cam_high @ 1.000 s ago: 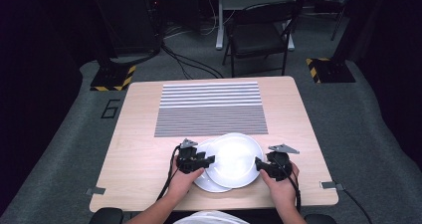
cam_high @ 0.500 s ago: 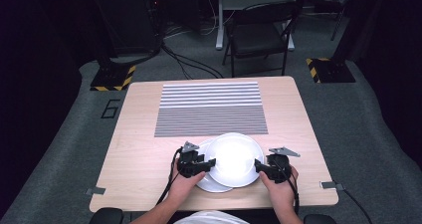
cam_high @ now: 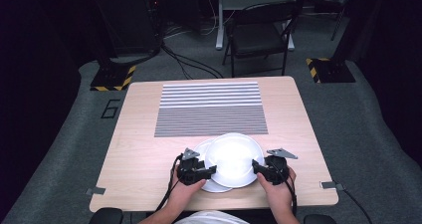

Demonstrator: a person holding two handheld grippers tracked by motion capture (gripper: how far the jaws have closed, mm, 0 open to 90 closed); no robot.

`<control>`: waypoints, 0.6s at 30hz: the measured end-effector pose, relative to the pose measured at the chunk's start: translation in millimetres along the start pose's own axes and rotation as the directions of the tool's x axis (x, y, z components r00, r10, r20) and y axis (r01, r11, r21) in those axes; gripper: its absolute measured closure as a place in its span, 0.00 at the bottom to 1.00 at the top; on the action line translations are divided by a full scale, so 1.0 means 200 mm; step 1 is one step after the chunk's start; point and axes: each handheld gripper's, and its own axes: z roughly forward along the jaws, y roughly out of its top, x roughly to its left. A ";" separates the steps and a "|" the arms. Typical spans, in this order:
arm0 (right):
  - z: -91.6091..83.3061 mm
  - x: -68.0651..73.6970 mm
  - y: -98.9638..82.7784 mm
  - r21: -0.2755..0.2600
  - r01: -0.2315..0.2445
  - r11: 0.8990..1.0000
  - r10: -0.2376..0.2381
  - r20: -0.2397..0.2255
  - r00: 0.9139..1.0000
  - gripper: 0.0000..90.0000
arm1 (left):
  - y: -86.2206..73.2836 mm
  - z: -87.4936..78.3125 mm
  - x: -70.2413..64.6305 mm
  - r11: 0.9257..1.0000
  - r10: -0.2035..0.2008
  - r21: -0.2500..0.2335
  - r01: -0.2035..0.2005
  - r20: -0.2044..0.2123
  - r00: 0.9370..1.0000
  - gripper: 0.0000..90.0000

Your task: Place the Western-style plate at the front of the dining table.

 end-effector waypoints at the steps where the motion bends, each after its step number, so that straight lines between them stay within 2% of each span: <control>1: 0.00 0.00 0.00 -0.001 0.000 1.000 0.000 0.001 1.000 0.51 | 0.00 0.00 0.00 1.000 0.002 -0.003 -0.002 -0.001 1.000 0.49; 5: 0.00 0.00 0.00 -0.003 -0.009 1.000 0.009 -0.002 1.000 0.51 | 0.00 0.00 0.00 1.000 -0.001 -0.005 0.001 -0.003 1.000 0.50; 13: 0.00 0.02 -0.01 0.003 0.010 1.000 -0.010 0.011 1.000 0.51 | -0.01 0.00 -0.02 1.000 -0.010 -0.014 0.010 0.011 1.000 0.48; 16: 0.01 0.04 -0.01 0.009 0.017 1.000 -0.017 0.003 1.000 0.47 | -0.01 0.01 -0.02 1.000 -0.013 -0.013 0.013 0.006 1.000 0.48; 18: 0.01 0.06 -0.02 0.011 0.029 1.000 -0.029 0.017 0.999 0.45 | -0.01 0.01 -0.02 1.000 -0.015 -0.009 0.015 0.000 1.000 0.48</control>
